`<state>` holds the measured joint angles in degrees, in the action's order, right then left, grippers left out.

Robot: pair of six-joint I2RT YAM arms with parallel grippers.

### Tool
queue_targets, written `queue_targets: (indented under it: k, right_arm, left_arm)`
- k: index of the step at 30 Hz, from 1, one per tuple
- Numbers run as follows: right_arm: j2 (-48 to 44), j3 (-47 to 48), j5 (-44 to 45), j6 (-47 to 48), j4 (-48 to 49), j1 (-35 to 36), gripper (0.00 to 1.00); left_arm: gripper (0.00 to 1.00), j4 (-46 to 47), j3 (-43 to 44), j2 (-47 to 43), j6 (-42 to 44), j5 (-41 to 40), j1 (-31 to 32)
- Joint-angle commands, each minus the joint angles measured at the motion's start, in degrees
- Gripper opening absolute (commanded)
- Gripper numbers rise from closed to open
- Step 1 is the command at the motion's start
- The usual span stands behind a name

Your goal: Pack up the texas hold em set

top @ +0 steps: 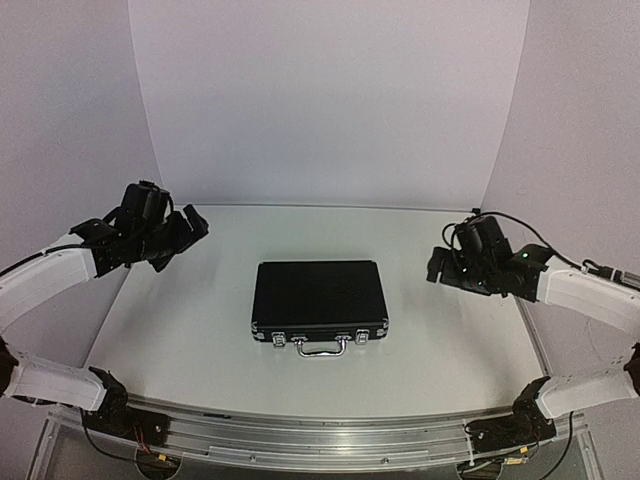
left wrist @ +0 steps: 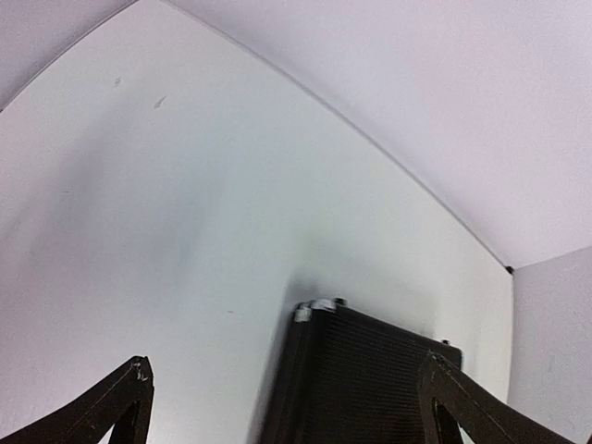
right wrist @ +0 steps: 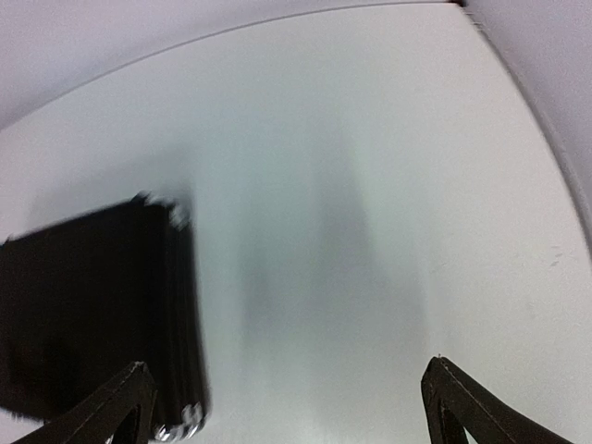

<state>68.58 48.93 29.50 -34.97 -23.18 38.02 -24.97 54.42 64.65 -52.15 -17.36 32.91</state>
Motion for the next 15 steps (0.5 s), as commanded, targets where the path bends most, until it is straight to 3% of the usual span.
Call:
queue_targets:
  k: [1,4,15]
  right_arm:
    - [-1.3,1.9,-6.0,3.7,-5.0,-17.4,0.98]
    - [-1.0,3.0,-10.6,4.6,-5.2,-25.4,0.98]
    - [-5.2,1.1,-7.0,6.5,-5.1,-26.1,0.98]
  left_arm:
    - [1.0,0.6,-1.3,6.1,9.1,16.2,-14.6]
    - [1.0,3.7,-4.2,6.1,10.0,21.1,-21.4]
    - [1.0,2.7,-8.8,-2.1,11.2,15.6,-22.8]
